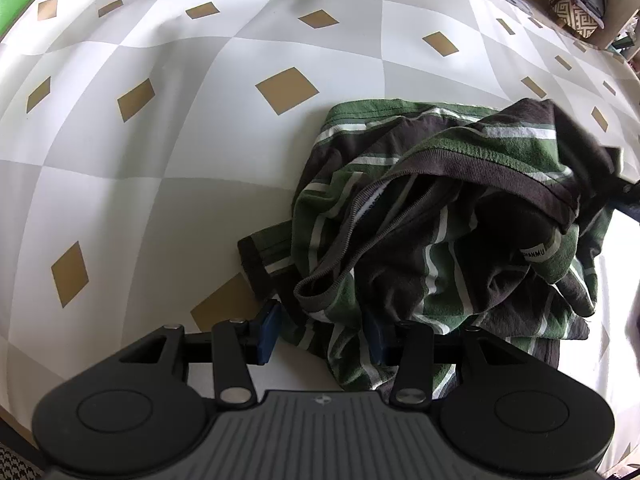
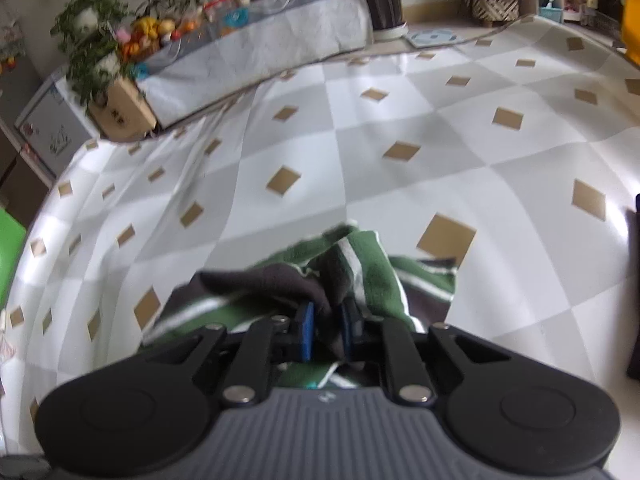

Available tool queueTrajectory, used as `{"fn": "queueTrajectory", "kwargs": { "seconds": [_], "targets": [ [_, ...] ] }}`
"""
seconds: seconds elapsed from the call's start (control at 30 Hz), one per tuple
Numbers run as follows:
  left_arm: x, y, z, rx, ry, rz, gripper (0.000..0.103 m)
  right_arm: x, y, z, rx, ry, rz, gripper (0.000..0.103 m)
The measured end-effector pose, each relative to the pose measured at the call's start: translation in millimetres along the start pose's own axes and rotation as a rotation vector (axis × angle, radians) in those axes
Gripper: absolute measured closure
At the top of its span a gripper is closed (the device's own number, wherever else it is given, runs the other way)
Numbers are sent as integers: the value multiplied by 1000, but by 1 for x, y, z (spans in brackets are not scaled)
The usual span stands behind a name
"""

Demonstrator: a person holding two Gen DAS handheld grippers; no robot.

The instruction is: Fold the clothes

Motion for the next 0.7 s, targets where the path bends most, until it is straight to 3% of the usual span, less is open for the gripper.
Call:
{"fn": "queueTrajectory", "kwargs": {
  "seconds": [0.3,0.53,0.63,0.7],
  "targets": [
    [-1,4,-2,5,19,-3,60,41,-38,-22,-42,22,-181,93],
    [-4,7,-9,-19,43,5,60,51,-46,-56,-126,99,-200,92],
    [-3,7,-10,-14,49,-6,60,47,-43,-61,-134,113,-178,87],
    [0,5,-9,-25,41,-20,60,47,-47,-65,-141,117,-189,75]
  ]
}}
Point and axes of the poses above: each gripper's, at about its wrist camera, not at the fingertips, and y roughly the way its jaws point, z to its left, x to its top, the point moved 9 cm from there along y, roughly the way its jaws point, and after that the axes turned 7 degrees about -y, right-handed, at the moved point
